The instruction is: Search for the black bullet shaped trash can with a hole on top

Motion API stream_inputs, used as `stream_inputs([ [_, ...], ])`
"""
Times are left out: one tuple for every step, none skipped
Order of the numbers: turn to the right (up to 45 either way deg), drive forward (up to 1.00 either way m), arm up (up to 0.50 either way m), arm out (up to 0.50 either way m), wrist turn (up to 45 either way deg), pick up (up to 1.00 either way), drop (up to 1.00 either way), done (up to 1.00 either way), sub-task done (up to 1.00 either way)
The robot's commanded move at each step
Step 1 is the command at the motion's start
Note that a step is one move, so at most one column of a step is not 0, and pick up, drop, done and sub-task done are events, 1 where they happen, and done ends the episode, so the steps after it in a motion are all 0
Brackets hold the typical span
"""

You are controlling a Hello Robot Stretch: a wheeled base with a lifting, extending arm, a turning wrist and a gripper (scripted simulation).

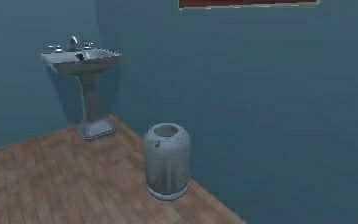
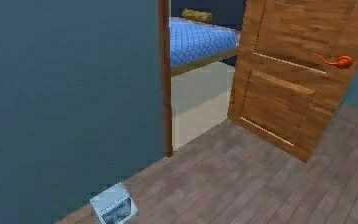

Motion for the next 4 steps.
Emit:
stream_inputs([
  [30.0,0.00,0.00,0.00,0.0,0.00,0.00,0.00,0.00],
  [0.0,0.65,0.00,0.00,0.0,0.00,0.00,0.00,0.00],
  [-45.0,0.00,0.00,0.00,0.0,0.00,0.00,0.00,0.00],
  [-9.0,0.00,0.00,0.00,0.0,0.00,0.00,0.00,0.00],
])
